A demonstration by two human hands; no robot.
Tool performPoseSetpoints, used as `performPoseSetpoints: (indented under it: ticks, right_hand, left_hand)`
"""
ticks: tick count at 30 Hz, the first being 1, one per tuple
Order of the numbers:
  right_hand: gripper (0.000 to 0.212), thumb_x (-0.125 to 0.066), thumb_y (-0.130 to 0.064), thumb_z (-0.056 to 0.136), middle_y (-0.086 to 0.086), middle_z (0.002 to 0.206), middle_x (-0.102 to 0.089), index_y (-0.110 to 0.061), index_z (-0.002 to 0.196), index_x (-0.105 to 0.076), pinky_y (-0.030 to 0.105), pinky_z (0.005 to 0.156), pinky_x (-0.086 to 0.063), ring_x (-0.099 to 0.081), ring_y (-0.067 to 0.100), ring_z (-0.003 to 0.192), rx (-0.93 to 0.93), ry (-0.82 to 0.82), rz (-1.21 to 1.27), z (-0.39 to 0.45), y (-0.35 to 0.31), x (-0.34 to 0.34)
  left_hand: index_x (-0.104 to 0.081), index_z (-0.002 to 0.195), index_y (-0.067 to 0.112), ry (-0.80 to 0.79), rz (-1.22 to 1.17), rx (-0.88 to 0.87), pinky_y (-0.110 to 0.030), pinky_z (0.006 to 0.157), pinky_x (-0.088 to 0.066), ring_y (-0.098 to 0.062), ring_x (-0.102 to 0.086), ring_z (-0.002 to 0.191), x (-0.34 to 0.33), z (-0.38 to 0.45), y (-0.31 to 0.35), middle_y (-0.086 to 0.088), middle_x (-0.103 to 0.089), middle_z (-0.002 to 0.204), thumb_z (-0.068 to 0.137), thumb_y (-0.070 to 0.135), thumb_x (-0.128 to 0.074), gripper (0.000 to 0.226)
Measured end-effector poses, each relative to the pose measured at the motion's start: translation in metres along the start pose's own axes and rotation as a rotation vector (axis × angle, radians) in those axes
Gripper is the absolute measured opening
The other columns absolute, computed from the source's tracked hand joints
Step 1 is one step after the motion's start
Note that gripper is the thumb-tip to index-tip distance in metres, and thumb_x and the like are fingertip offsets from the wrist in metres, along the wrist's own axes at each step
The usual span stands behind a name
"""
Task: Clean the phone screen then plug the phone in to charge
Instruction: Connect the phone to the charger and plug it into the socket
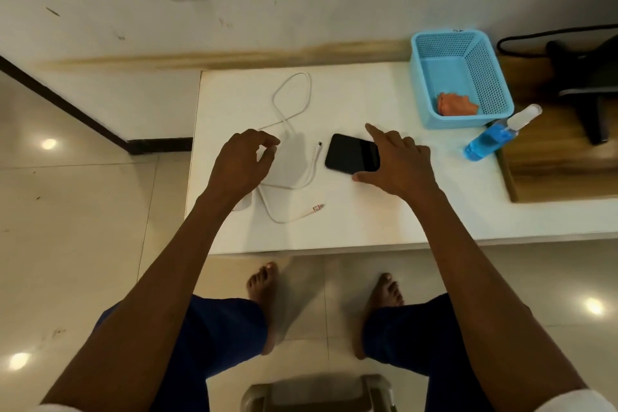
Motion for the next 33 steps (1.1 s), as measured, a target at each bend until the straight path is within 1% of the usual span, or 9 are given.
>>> performPoseSetpoints:
  ticks: [4, 8, 14, 18, 23, 26, 29, 31, 33]
  right_hand:
    - [0.098, -0.059, -0.073, 0.080, 0.012, 0.140, -0.049, -0.021, 0.153, -0.021, 0.047, 0.094, -0.040, -0.051, 0.036, 0.119, -0.159, 0.141, -0.015, -0.003, -0.010, 0.007]
    - [0.101, -0.052, -0.078, 0.081, 0.015, 0.137, -0.049, -0.018, 0.155, -0.018, 0.044, 0.089, -0.043, -0.055, 0.035, 0.112, -0.194, 0.183, 0.006, -0.002, -0.026, 0.005]
    - [0.100, -0.054, -0.079, 0.079, 0.011, 0.144, -0.048, -0.021, 0.153, -0.022, 0.045, 0.089, -0.051, -0.059, 0.032, 0.117, -0.195, 0.149, 0.209, 0.007, -0.026, -0.001]
    - [0.092, -0.059, -0.079, 0.075, 0.000, 0.126, -0.063, -0.029, 0.148, -0.032, 0.044, 0.094, -0.051, -0.063, 0.023, 0.112, -0.239, 0.130, 0.437, 0.010, -0.005, 0.004]
    - [0.065, -0.058, -0.068, 0.085, -0.010, 0.107, -0.068, -0.031, 0.137, -0.048, 0.040, 0.091, -0.050, -0.065, 0.017, 0.103, -0.231, 0.204, 0.509, 0.004, 0.012, 0.013]
    - [0.043, -0.057, -0.055, 0.093, -0.009, 0.102, -0.067, -0.027, 0.126, -0.059, 0.040, 0.092, -0.053, -0.065, 0.016, 0.098, -0.199, 0.272, 0.567, 0.003, 0.019, 0.019]
    - [0.023, -0.056, -0.040, 0.098, -0.010, 0.095, -0.069, -0.025, 0.109, -0.070, 0.042, 0.091, -0.054, -0.065, 0.013, 0.092, -0.150, 0.333, 0.657, 0.002, 0.021, 0.028]
    - [0.019, -0.057, -0.035, 0.098, -0.009, 0.085, -0.072, -0.027, 0.100, -0.073, 0.037, 0.082, -0.056, -0.066, 0.010, 0.085, -0.111, 0.300, 0.794, 0.003, 0.015, 0.030]
    - [0.020, -0.060, -0.040, 0.096, -0.008, 0.081, -0.073, -0.029, 0.093, -0.076, 0.023, 0.063, -0.051, -0.063, 0.003, 0.072, -0.065, 0.191, 0.969, 0.003, 0.000, 0.029]
  left_hand:
    - [-0.071, 0.108, 0.023, -0.048, 0.021, -0.052, -0.029, 0.078, -0.045, -0.017, -0.058, 0.088, -0.008, -0.006, 0.010, 0.009, -0.070, 0.097, 0.094, 0.030, -0.062, 0.018]
    - [-0.072, 0.105, 0.022, -0.075, 0.097, -0.110, -0.033, 0.077, -0.046, -0.019, -0.059, 0.083, -0.021, -0.011, 0.026, 0.007, -0.069, 0.088, 0.092, 0.037, -0.064, 0.021]
    - [-0.064, 0.101, 0.026, -0.124, 0.214, 0.045, -0.033, 0.076, -0.041, -0.017, -0.059, 0.088, -0.043, -0.014, 0.027, 0.009, -0.065, 0.091, 0.084, 0.065, -0.060, 0.042]
    - [-0.061, 0.098, 0.022, -0.141, 0.263, 0.077, -0.035, 0.078, -0.036, -0.023, -0.060, 0.095, -0.058, -0.018, 0.028, 0.003, -0.066, 0.097, 0.086, 0.062, -0.060, 0.042]
    - [-0.063, 0.093, 0.020, -0.207, 0.360, 0.155, -0.036, 0.078, -0.036, -0.028, -0.062, 0.096, -0.066, -0.015, 0.025, -0.001, -0.065, 0.096, 0.091, 0.046, -0.055, 0.028]
    - [-0.064, 0.090, 0.022, -0.184, 0.204, 0.216, -0.033, 0.077, -0.042, -0.021, -0.064, 0.089, -0.059, -0.011, 0.023, 0.004, -0.067, 0.091, 0.092, 0.043, -0.058, 0.022]
    - [-0.060, 0.085, 0.027, -0.066, -0.028, 0.157, -0.025, 0.071, -0.044, -0.009, -0.060, 0.079, -0.043, -0.009, 0.034, 0.013, -0.066, 0.082, 0.091, 0.042, -0.062, 0.016]
    - [-0.057, 0.083, 0.031, -0.015, -0.121, 0.061, -0.017, 0.068, -0.039, -0.004, -0.056, 0.076, -0.036, -0.008, 0.048, 0.017, -0.062, 0.078, 0.091, 0.042, -0.064, 0.015]
    - [-0.055, 0.084, 0.035, -0.005, -0.194, -0.024, -0.015, 0.069, -0.040, -0.003, -0.056, 0.078, -0.035, -0.010, 0.061, 0.018, -0.059, 0.078, 0.091, 0.041, -0.064, 0.013]
Point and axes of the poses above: each hand's wrist, its own z-axis towards the middle knuckle, its own x-axis out of the back of the hand, y = z × x, the point moved 7 cm from there along z, towards the middle knuckle
